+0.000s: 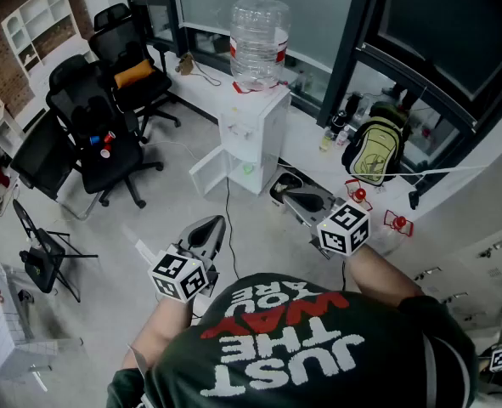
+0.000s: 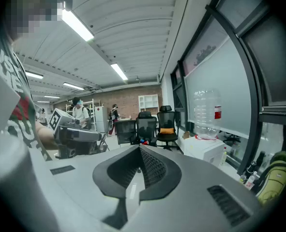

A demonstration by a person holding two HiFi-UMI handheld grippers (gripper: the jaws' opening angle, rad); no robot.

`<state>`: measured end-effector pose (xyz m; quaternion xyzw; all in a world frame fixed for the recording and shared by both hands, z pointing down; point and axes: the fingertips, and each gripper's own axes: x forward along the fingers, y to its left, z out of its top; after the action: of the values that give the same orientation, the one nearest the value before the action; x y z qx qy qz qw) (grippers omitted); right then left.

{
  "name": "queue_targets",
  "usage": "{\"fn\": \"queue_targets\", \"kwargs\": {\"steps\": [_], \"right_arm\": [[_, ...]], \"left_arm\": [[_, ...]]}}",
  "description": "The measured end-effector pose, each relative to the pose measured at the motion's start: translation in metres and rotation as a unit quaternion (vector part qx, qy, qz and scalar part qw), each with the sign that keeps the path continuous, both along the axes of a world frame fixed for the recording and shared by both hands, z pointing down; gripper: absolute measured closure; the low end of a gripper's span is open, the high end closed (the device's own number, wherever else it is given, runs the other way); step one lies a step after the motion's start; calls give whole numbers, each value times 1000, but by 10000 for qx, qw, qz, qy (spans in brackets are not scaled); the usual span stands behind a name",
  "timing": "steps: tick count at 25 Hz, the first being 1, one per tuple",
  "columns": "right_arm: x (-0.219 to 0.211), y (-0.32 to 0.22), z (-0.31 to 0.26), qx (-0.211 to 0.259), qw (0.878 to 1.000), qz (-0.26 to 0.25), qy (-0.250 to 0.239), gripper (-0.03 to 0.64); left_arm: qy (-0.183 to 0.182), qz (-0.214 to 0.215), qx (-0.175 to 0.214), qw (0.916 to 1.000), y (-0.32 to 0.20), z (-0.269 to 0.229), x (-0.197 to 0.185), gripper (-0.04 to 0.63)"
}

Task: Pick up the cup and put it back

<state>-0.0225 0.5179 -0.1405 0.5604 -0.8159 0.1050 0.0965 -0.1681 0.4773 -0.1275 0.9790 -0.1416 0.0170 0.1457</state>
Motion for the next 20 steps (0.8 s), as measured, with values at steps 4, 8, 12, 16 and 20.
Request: {"fn": "queue_targets", "kwargs": {"steps": [4,8,12,16,20], "right_arm": [[0,-1,0,2,10000,-6,-9,584],[4,-2,0,-5,10000,-4,-16,584],[6,-2,-3,50,10000,-58,-15,584],[16,-3,-7,148,9998,-110,10,584],[42,3,-11,187,9997,-165,20,584]], "left_arm": [[-7,18,5,10000,-1,1,1,588],[-14,49,8,10000,-2,0,6,588],[-61,76,17,10000,-2,0,13,588],[-123,61,59,9999,-4,-2,29,588],[-149,57,120,9998,3,-8,58,588]]}}
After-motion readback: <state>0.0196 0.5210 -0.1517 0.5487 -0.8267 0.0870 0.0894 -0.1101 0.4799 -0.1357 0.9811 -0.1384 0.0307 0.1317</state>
